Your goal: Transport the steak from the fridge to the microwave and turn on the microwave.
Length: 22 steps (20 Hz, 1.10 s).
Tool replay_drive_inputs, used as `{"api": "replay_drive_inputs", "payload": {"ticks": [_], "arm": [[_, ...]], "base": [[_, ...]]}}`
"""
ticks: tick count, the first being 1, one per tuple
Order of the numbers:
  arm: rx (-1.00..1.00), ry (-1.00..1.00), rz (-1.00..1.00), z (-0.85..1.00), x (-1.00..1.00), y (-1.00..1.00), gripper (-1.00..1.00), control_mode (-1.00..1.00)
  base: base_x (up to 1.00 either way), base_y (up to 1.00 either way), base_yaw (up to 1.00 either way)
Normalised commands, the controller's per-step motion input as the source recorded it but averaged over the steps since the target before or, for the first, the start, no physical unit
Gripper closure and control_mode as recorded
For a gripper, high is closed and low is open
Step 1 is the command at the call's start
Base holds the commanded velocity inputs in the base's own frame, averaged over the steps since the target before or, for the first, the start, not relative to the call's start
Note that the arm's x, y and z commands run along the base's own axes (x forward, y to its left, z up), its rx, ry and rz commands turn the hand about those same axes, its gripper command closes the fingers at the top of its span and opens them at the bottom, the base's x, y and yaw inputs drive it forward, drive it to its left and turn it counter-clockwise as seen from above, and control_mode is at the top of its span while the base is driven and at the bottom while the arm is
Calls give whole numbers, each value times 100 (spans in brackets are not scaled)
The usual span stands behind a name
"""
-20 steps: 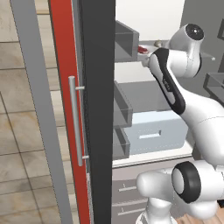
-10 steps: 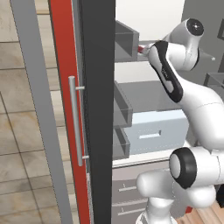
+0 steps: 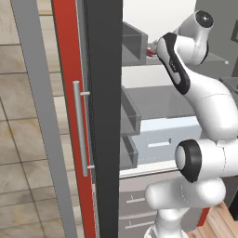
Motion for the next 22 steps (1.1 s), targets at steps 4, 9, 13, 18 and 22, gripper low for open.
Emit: {"api": "replay_drive_inputs", "payload": {"ticks": [4, 9, 13, 18, 22], "arm": [[0, 0, 0, -2, 54, 0, -100, -100], [0, 0, 0, 0, 42, 0, -100, -100], [0, 0, 0, -5, 33, 0, -100, -100], [-1, 3, 0, -21, 30, 0, -100, -100], [0, 3, 0, -19, 26, 0, -100, -100]], "base": [[0, 0, 0], [0, 0, 0], [0, 0, 0], [0, 0, 0], [0, 0, 0]]}}
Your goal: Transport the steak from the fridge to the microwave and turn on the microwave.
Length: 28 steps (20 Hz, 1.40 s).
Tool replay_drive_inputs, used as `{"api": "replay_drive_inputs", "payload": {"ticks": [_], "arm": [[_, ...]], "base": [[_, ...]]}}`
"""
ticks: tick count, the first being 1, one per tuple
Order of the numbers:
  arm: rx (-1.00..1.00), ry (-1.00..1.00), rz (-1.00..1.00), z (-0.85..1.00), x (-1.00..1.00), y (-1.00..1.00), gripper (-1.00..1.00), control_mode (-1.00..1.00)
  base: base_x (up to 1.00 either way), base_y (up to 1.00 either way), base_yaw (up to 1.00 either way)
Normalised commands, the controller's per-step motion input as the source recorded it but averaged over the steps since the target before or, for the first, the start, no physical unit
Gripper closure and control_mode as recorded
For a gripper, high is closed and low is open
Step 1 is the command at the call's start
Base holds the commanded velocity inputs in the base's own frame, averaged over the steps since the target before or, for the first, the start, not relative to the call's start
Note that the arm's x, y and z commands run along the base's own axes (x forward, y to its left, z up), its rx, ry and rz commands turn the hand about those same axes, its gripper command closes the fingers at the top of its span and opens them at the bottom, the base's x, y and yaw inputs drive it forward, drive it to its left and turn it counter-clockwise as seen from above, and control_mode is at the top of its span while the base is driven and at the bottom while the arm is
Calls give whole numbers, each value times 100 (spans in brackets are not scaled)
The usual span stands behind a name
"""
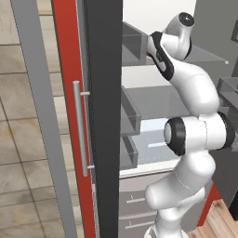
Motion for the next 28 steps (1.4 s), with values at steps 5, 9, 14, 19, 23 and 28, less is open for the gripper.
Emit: {"api": "replay_drive_inputs", "payload": {"ticks": [5, 9, 14, 19, 23, 28], "arm": [[0, 1, 0, -5, 32, 0, -100, -100], [0, 0, 0, 0, 39, 0, -100, -100], [0, 4, 0, -4, 34, 0, -100, -100], [0, 9, 0, -11, 30, 0, -100, -100], [0, 8, 0, -17, 28, 0, -100, -100], [-3, 7, 0, -29, 26, 1, -100, -100]], "base": [[0, 0, 0], [0, 0, 0], [0, 0, 0], [0, 0, 0], [0, 0, 0], [0, 0, 0]]}}
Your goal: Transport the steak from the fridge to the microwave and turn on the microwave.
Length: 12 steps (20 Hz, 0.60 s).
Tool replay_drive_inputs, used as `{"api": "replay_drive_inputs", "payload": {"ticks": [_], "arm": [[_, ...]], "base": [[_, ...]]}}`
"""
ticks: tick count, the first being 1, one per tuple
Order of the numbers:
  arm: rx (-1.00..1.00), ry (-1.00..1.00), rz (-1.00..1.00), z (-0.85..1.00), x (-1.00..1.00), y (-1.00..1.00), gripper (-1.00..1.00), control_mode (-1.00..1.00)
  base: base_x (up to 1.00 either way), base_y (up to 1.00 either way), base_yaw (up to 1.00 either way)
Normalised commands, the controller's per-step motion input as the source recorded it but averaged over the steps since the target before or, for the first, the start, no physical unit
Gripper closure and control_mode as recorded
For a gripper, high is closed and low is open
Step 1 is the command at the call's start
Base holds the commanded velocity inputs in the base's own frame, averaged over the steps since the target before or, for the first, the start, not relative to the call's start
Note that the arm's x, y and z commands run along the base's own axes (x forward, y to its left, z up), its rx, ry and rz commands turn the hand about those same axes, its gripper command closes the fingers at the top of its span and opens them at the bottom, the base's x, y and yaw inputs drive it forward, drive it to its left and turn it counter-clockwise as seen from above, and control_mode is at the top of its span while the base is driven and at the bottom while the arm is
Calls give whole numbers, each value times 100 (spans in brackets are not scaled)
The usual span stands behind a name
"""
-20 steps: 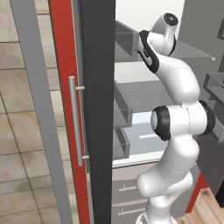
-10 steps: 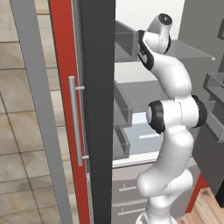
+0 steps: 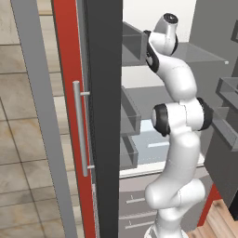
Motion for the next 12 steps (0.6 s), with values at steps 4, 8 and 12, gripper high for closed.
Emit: {"api": "replay_drive_inputs", "payload": {"ticks": [4, 8, 12], "arm": [[-6, 10, 0, -36, 24, 9, 100, -100], [-4, 11, 0, -62, 7, 16, 100, -100], [0, 8, 0, -81, 0, 0, 100, -100]], "base": [[0, 0, 0], [0, 0, 0], [0, 0, 0]]}}
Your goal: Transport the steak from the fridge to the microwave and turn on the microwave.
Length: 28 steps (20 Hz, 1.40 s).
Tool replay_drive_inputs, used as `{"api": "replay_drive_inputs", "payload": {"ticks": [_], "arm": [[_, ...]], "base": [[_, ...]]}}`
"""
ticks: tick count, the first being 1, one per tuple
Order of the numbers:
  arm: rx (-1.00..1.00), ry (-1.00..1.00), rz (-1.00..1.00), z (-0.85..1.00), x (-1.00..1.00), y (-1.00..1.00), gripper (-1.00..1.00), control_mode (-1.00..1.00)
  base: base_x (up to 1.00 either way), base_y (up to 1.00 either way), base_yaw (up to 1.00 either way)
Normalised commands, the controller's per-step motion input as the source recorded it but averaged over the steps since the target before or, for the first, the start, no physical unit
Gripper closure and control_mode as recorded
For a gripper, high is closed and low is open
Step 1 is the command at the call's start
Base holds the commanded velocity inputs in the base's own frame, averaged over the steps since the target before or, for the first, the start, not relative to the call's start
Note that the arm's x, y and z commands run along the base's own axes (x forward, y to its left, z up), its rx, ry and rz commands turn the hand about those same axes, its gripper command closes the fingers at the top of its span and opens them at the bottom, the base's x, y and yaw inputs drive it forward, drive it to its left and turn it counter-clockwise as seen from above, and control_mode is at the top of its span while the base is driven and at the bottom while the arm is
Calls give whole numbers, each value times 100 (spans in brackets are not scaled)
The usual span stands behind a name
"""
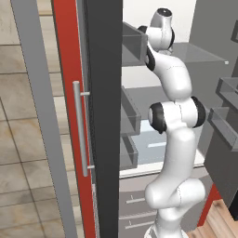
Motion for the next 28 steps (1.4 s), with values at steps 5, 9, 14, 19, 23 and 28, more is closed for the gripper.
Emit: {"api": "replay_drive_inputs", "payload": {"ticks": [5, 9, 14, 19, 23, 28], "arm": [[2, 5, 0, -65, 0, -2, 100, -100], [6, -15, 0, -52, -13, -7, 100, -100], [0, -38, 0, -62, -49, -3, 100, -100], [0, -42, 0, -32, -50, 0, 100, -100], [8, -37, 3, 44, -83, -2, 100, -100], [19, -22, 4, 100, -79, -9, 100, -100]], "base": [[0, 0, 0], [0, 0, 0], [0, 0, 0], [0, 0, 0], [0, 0, 0], [0, 0, 0]]}}
